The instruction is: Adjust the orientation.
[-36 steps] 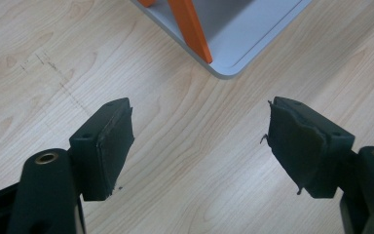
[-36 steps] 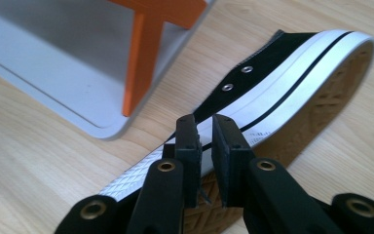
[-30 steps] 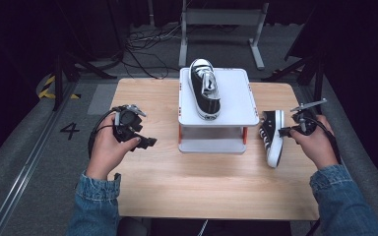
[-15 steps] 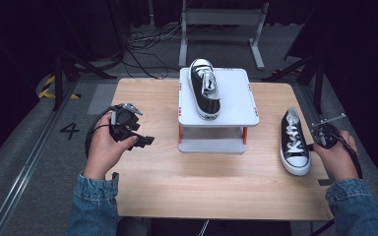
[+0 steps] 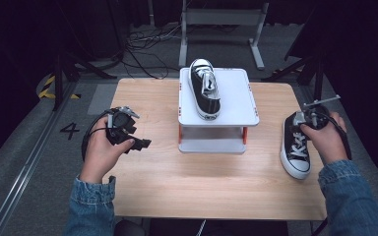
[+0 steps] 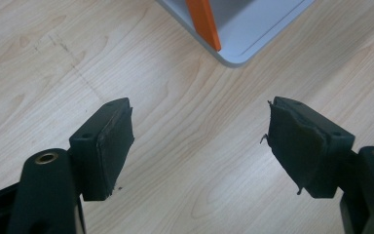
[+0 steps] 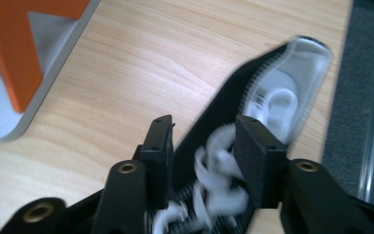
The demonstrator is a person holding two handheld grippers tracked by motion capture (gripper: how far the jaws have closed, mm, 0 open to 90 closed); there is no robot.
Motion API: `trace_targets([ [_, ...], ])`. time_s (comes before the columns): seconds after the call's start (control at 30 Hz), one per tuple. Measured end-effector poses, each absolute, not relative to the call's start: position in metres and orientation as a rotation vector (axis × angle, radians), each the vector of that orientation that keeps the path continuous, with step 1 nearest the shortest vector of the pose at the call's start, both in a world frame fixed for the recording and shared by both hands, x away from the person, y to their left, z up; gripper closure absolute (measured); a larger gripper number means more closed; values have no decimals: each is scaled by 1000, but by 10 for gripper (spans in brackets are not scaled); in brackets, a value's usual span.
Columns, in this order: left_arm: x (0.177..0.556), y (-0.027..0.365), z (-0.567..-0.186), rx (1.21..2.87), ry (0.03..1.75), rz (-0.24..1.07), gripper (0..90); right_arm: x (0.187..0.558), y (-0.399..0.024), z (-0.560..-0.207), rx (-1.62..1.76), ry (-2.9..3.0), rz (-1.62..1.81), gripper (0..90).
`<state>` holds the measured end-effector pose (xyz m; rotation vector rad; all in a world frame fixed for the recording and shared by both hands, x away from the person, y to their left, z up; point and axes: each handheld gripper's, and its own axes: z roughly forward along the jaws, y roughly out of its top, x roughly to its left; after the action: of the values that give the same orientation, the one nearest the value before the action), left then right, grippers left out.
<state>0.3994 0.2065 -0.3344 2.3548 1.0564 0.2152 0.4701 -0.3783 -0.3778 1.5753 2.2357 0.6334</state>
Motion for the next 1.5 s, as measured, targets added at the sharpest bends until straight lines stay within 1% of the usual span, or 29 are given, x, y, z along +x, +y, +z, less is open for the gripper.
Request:
trace_targets([
  [0.1, 394, 212, -337, 2354, 1074, 208, 254, 489, -374, -393, 1610, 2219, 567, 500],
  [0.2, 390, 220, -338, 2363, 1090, 211, 254, 504, -377, -406, 1689, 2197, 497, 483],
  [0.27, 386, 224, -339, 2355, 1109, 211, 254, 508, -380, -412, 1741, 2195, 482, 508],
  [0.3, 385, 226, -339, 2354, 1115, 213, 254, 510, -381, -415, 1763, 2193, 492, 542],
  [0.33, 385, 226, -339, 2354, 1115, 213, 254, 510, -381, -415, 1763, 2193, 492, 542],
  [0.37, 383, 228, -339, 2348, 1127, 217, 254, 511, -382, -414, 1815, 2189, 539, 690],
  [0.4, 382, 229, -339, 2343, 1130, 220, 254, 510, -382, -411, 1800, 2189, 532, 777],
  [0.43, 382, 229, -339, 2350, 1128, 224, 254, 509, -381, -407, 1776, 2182, 525, 836],
  [0.5, 381, 228, -339, 2348, 1130, 223, 254, 506, -380, -402, 1764, 2197, 554, 885],
  [0.6, 382, 227, -339, 2351, 1122, 223, 253, 501, -378, -397, 1756, 2222, 607, 890],
  [0.67, 384, 224, -339, 2355, 1109, 215, 253, 494, -371, -390, 1688, 2252, 607, 892],
  [0.83, 392, 216, -342, 2369, 1094, 195, 253, 460, -352, -371, 1519, 2303, 698, 893],
  [1.07, 400, 205, -343, 2383, 1064, 167, 253, 416, -325, -363, 1320, 2417, 792, 893],
  [1.2, 402, 202, -345, 2391, 1061, 158, 253, 390, -308, -366, 1224, 2509, 830, 893],
  [1.3, 403, 202, -345, 2398, 1055, 160, 253, 381, -299, -372, 1174, 2585, 854, 892],
  [1.5, 403, 201, -346, 2396, 1058, 153, 253, 373, -271, -392, 1093, 2706, 754, 890],
])
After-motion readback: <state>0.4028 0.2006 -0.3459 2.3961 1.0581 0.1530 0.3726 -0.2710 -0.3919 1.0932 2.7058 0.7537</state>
